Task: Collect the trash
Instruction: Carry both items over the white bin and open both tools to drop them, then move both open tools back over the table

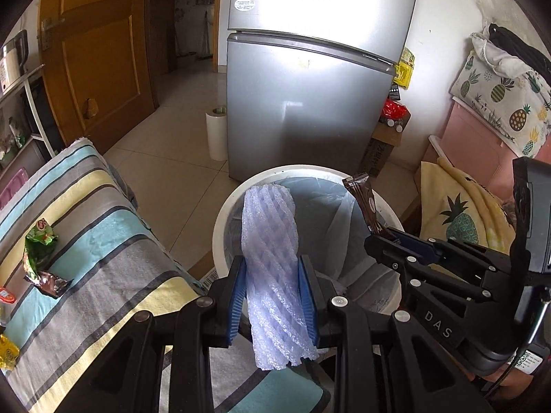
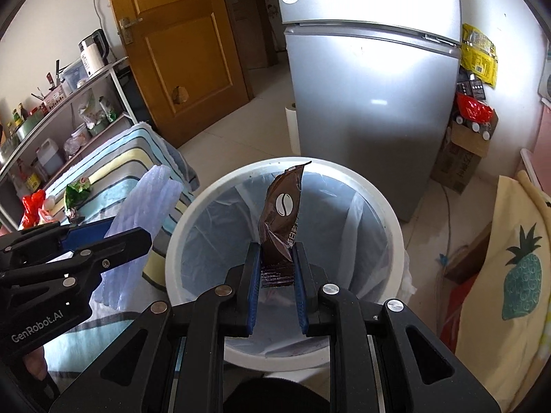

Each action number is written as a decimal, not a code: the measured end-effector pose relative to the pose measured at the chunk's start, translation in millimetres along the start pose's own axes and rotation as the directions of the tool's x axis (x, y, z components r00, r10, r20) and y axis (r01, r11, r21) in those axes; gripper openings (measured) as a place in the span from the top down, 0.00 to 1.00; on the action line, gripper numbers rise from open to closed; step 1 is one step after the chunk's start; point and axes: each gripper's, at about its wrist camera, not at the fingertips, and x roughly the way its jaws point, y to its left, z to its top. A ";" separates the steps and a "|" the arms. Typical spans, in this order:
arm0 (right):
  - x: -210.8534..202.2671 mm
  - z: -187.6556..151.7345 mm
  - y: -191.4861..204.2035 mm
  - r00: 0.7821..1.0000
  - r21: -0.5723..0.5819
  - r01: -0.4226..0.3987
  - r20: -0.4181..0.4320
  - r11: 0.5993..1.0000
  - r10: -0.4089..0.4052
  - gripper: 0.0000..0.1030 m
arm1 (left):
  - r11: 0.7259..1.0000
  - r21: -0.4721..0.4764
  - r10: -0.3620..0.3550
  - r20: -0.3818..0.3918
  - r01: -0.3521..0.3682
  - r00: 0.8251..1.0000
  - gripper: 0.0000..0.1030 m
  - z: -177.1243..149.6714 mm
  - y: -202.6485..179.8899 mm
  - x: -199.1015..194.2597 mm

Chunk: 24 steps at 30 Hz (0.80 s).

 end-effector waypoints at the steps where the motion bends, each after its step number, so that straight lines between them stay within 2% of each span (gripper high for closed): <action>1: 2.6 -0.7 -1.9 1.000 0.003 0.007 -0.005 1.000 -0.007 0.82 | 1.000 -0.001 -0.001 -0.009 0.001 1.000 0.71 0.9 -2.0 4.4; 6: 15.5 -2.5 -10.6 0.999 0.011 0.039 -0.037 0.999 -0.038 0.82 | 1.000 0.002 0.026 -0.021 -0.026 0.999 0.70 4.3 -2.8 17.9; 8: 17.5 -2.9 -13.2 0.998 0.021 0.041 -0.045 0.999 -0.040 0.80 | 1.000 -0.020 0.010 -0.040 -0.010 0.999 0.69 4.5 1.4 22.5; 10: 19.2 -3.1 -14.0 0.998 0.021 0.046 -0.048 0.999 -0.045 0.73 | 1.000 -0.023 0.013 -0.056 -0.014 0.998 0.67 4.4 4.0 26.2; 12: 20.8 -3.1 -13.3 0.998 0.021 0.048 -0.050 0.999 -0.047 0.59 | 1.000 -0.017 0.020 -0.061 -0.021 0.998 0.66 3.7 4.3 28.4; 14: 22.5 -3.9 -13.9 0.998 0.023 0.048 -0.050 0.999 -0.047 0.59 | 1.000 -0.023 0.009 -0.065 -0.010 0.998 0.64 3.4 5.5 29.2; 17: 22.3 -3.6 -12.3 0.998 0.028 0.051 -0.047 0.998 -0.049 0.59 | 0.999 -0.016 0.029 -0.058 -0.030 0.998 0.58 2.6 5.7 28.1; 21: 18.0 -2.1 -9.8 0.998 0.025 0.059 -0.032 0.998 -0.058 0.59 | 0.999 -0.032 0.028 -0.051 -0.030 0.998 0.57 2.7 10.0 23.6; 24: 13.7 -1.3 -7.4 0.998 0.023 0.060 -0.019 0.998 -0.060 0.59 | 0.998 -0.021 0.053 -0.032 -0.053 0.998 0.57 2.9 10.0 16.8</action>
